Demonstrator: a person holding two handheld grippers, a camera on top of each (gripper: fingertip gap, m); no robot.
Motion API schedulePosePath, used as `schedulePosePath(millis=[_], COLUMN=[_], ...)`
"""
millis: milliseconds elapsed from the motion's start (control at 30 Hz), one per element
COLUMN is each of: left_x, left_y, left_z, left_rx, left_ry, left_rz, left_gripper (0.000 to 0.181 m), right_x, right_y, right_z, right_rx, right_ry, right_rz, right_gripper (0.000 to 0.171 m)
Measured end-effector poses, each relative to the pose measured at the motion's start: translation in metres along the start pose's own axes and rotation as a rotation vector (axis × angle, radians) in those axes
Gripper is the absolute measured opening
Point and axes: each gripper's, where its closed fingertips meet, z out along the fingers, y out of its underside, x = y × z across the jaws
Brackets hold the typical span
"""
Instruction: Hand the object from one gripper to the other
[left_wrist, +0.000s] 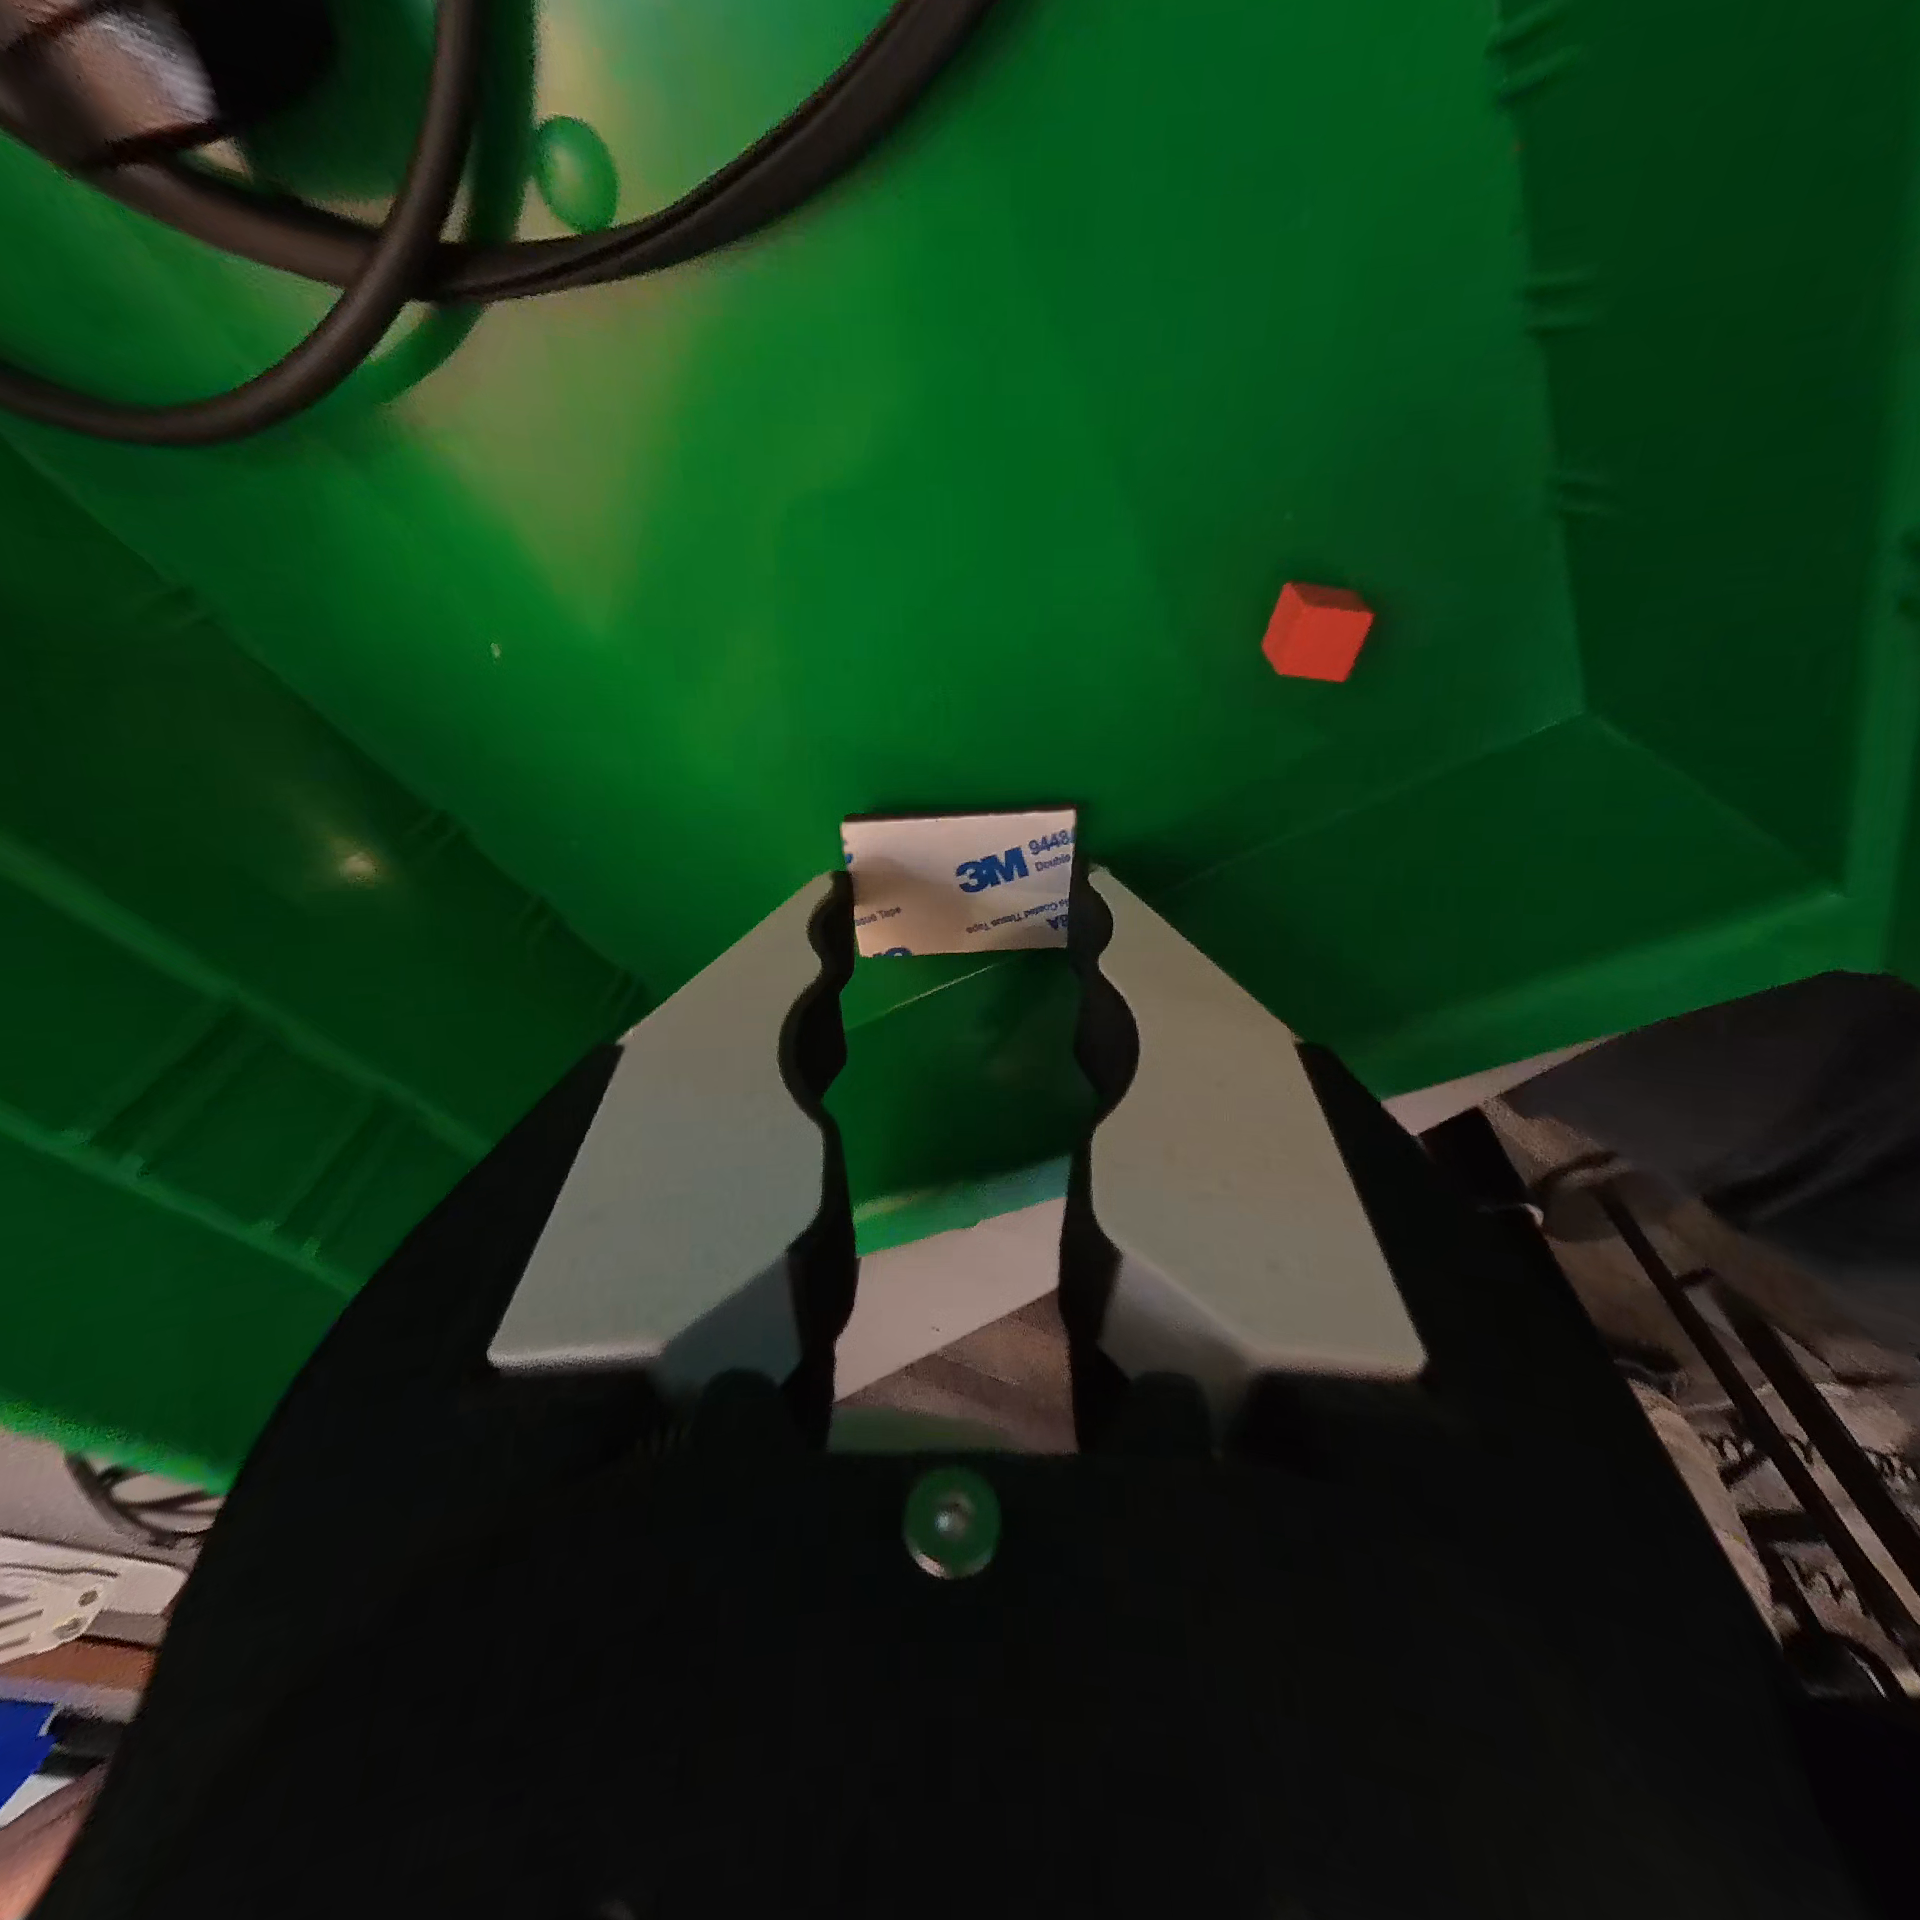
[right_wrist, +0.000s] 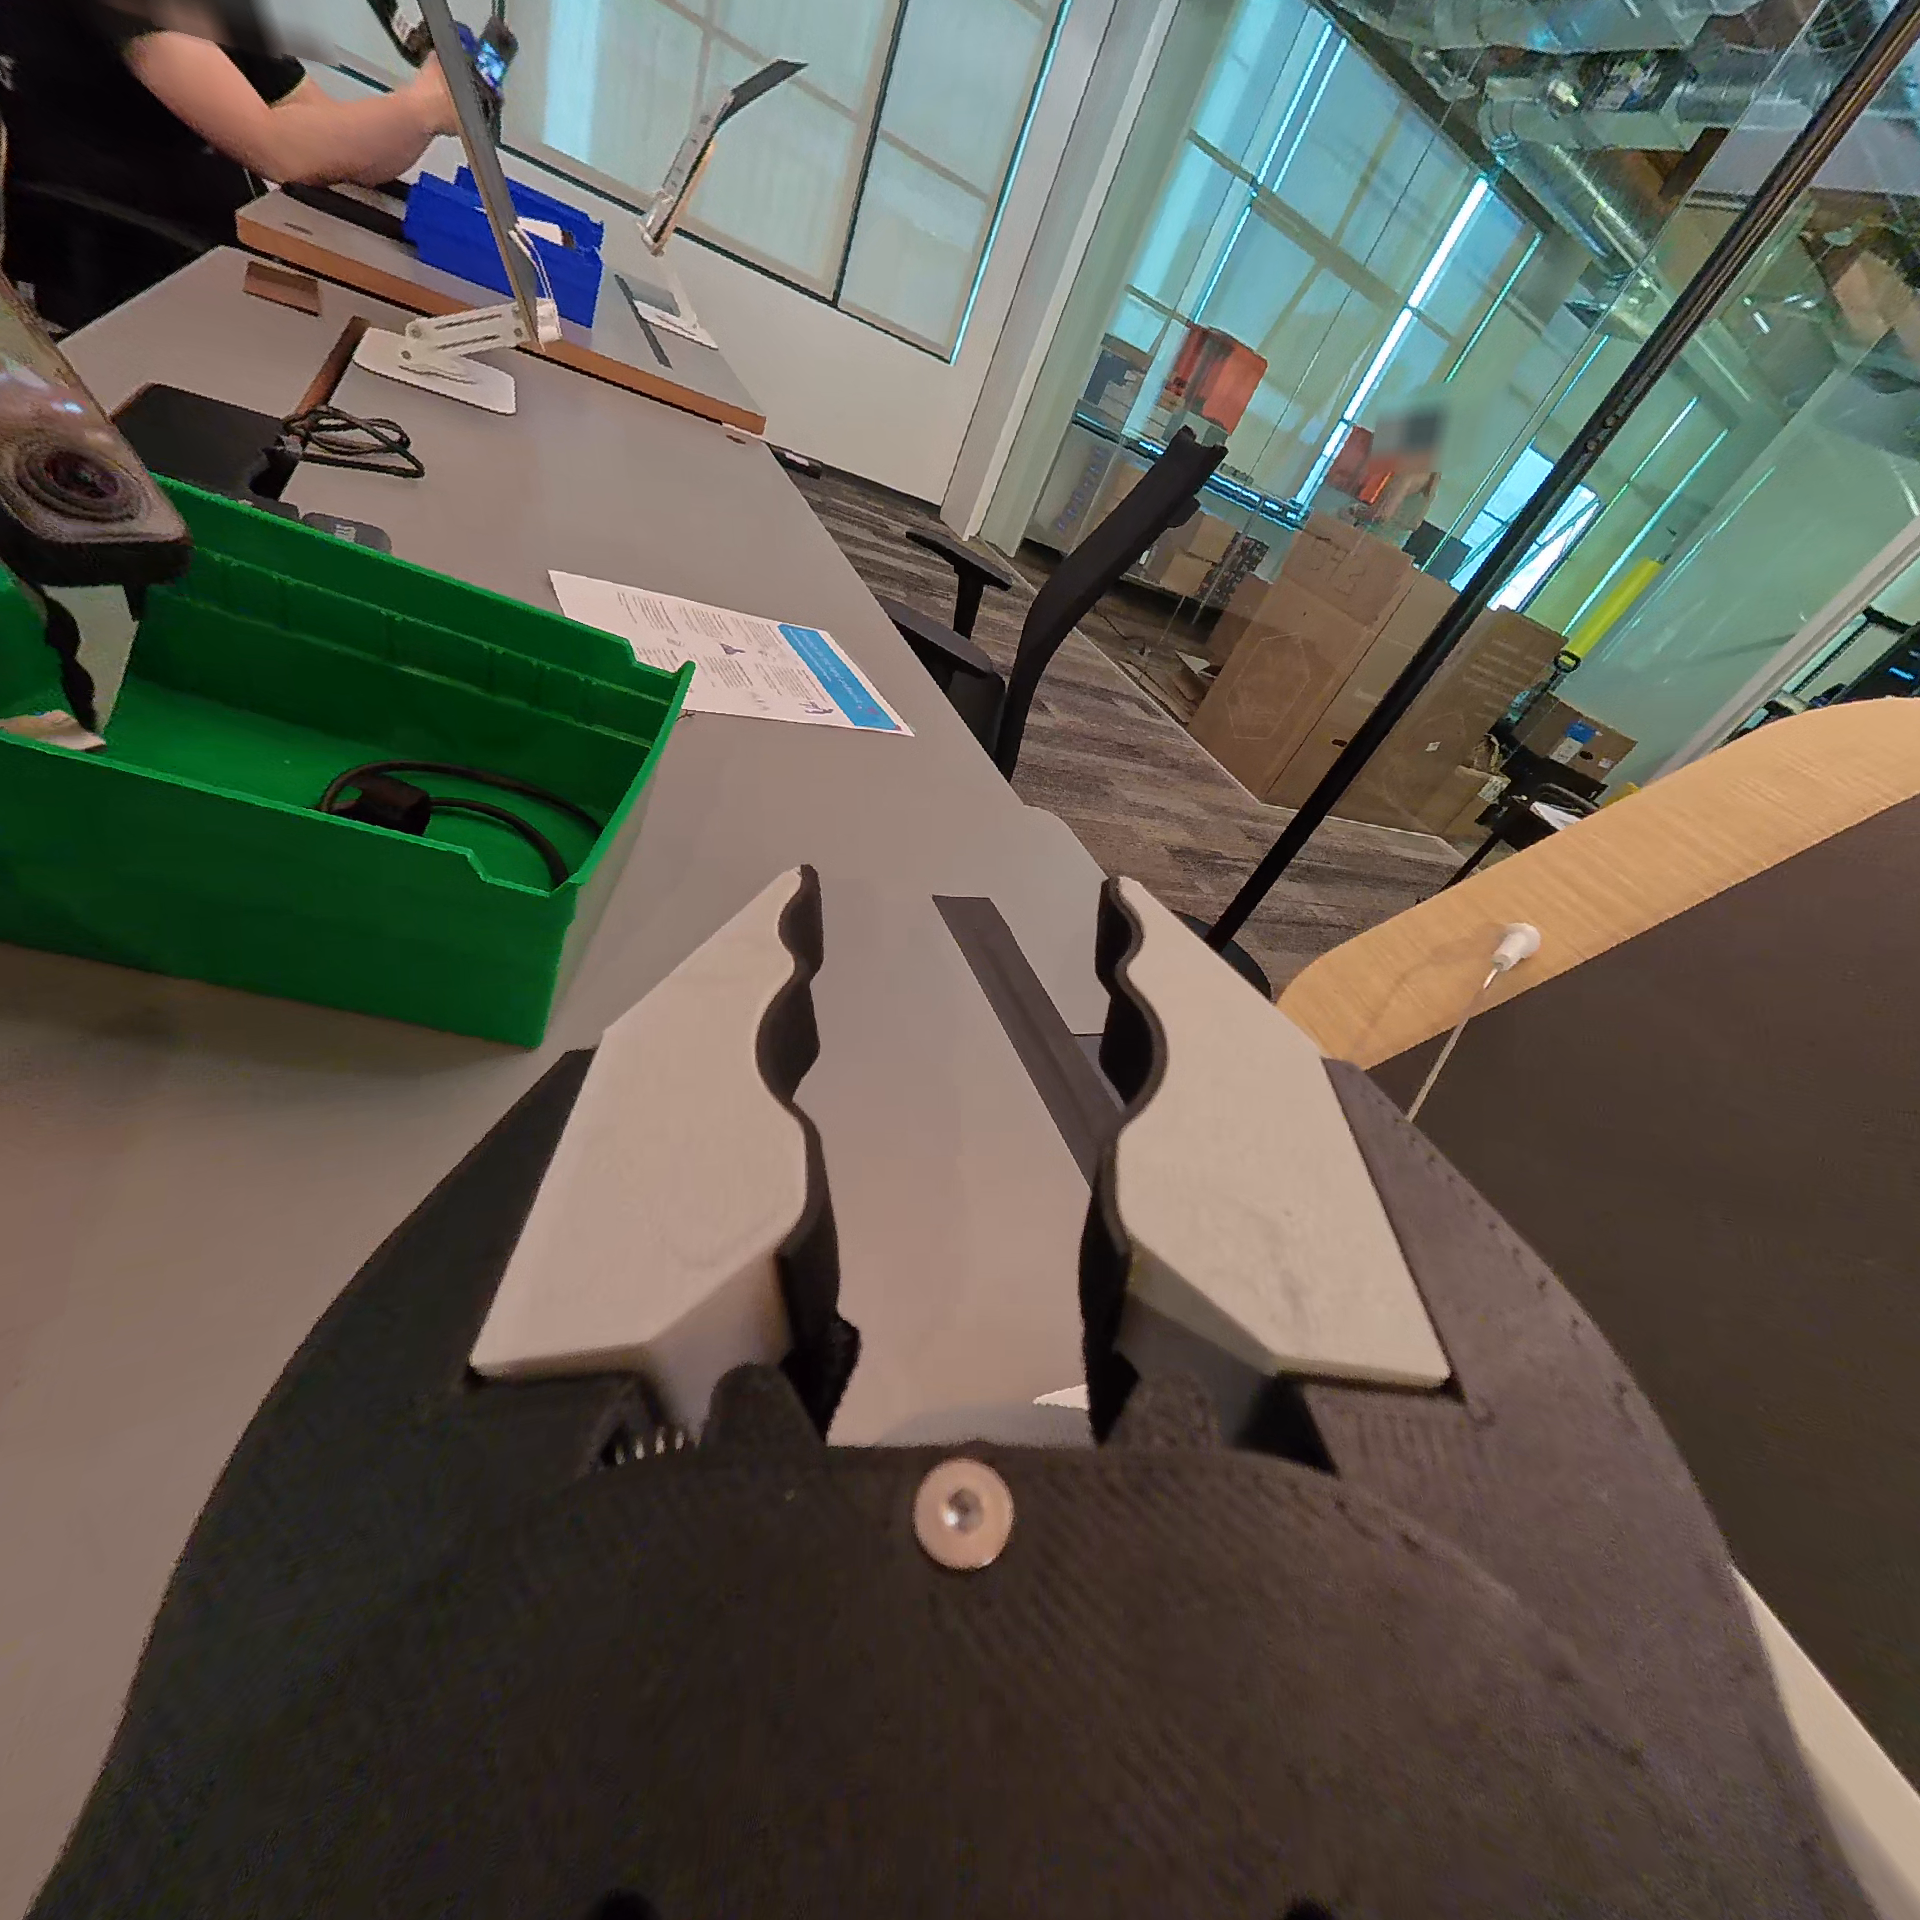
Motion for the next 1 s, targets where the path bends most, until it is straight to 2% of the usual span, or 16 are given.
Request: schedulePosePath(millis=[33,300,600,933,1000], left_x=[-0.002,-0.023,-0.012,0.038,0.048], left_y=[-0.001,-0.025,-0.066,-0.166,-0.184], left_z=[-0.003,-0.059,-0.131,-0.25,-0.275], left_rx=[0.02,0.322,0.55,1.184,1.289], left_ry=[-0.016,-0.126,-0.072,0.059,0.024], left_rz=[-0.004,-0.05,0.021,0.158,0.185], left_gripper=[0.039,0.039,0.039,0.039,0.039], right_x=[-0.001,-0.019,-0.071,-0.091,-0.086], right_y=[0.0,-0.011,-0.026,-0.049,-0.061], right_z=[0.0,0.002,0.007,-0.002,-0.011], right_rx=[0.001,0.027,0.05,0.129,0.176], right_ry=[-0.001,-0.043,-0.154,-0.228,-0.25], right_rz=[-0.002,-0.048,-0.166,-0.149,-0.108], right_gripper=[0.051,0.053,0.058,0.06,0.06])
